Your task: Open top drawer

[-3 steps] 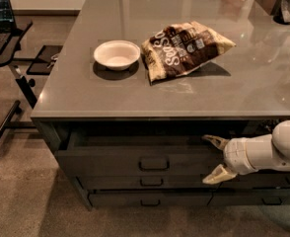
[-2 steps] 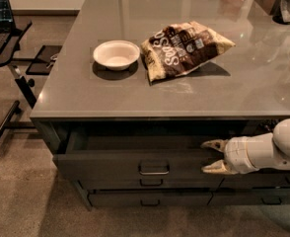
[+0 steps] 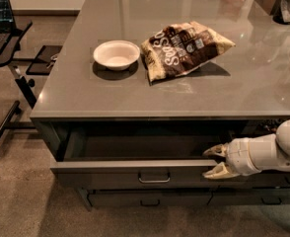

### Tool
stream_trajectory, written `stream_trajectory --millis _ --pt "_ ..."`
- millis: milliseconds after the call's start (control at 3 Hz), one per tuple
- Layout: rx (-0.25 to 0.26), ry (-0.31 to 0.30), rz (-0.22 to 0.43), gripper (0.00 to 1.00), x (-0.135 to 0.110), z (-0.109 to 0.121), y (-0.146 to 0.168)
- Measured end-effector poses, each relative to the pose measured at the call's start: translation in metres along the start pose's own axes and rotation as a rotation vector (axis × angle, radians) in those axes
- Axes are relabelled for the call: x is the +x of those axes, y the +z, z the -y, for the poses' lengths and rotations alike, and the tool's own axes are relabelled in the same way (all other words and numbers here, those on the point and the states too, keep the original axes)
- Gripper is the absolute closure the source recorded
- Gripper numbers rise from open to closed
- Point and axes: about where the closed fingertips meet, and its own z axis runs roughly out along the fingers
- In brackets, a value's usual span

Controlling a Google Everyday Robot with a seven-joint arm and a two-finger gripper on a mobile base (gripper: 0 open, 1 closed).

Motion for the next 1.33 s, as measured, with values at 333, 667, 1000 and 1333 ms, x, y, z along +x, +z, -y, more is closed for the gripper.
stream_trajectory --millis 333,667,1000,1333 --pt "-0.026 -0.001 0.028 1.0 -0.0079 -0.0135 -0.0006" --pt "-0.026 -0.001 0.028 0.82 -0.0079 -0.0129 -0.0021" --pt "-0.026 -0.001 0.028 0.59 -0.0079 -0.013 -0.002" --pt "-0.026 -0.001 0.028 0.36 -0.0079 -0.013 -0.002"
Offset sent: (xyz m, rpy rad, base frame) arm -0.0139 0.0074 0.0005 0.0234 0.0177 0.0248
